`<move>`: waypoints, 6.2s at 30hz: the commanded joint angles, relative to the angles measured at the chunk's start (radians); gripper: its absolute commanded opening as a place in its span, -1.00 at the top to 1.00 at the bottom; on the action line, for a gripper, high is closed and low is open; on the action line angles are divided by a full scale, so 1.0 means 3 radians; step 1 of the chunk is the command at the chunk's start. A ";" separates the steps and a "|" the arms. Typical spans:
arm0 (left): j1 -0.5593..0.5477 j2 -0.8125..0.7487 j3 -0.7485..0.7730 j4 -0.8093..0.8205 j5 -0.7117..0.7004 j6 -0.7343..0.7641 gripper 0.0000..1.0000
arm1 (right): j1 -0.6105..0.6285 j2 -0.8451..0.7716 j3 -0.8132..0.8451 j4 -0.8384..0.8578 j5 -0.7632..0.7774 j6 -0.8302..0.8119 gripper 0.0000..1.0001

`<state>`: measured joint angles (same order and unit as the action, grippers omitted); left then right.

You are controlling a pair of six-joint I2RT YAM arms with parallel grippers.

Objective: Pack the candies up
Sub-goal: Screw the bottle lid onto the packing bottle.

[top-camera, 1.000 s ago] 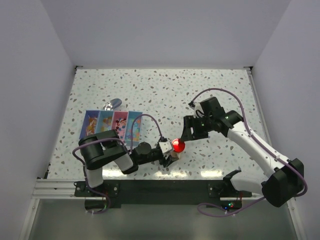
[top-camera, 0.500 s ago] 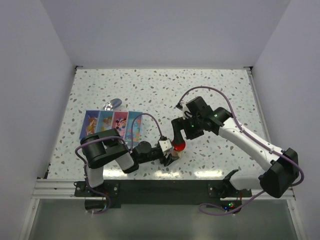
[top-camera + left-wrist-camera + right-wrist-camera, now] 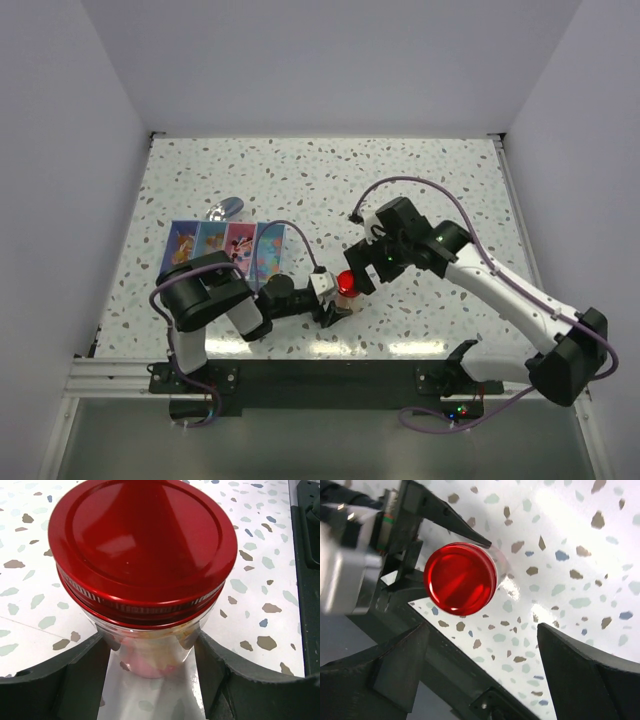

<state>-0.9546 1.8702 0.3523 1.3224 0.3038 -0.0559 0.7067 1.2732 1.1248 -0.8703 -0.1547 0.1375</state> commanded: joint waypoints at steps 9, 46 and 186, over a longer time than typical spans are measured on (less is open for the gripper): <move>0.0191 -0.0338 0.0022 0.0134 0.0628 0.0482 0.25 | 0.0012 -0.0756 -0.0568 0.0809 -0.0425 -0.1076 -0.87; 0.0268 -0.0083 0.0482 -0.0895 0.0951 0.0503 0.27 | 0.0068 -0.0522 -0.0998 0.1255 -0.0839 -0.1951 -0.82; 0.0109 0.0485 -0.0172 0.0608 0.0061 -0.0090 -0.13 | 0.0503 -0.0189 -0.0676 0.0667 0.0342 -0.0269 -0.15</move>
<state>-0.9253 1.9793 0.3355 1.4883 0.3645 -0.0818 0.8478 1.2213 0.9253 -0.5842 -0.1013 0.0391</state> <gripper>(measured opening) 0.685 0.654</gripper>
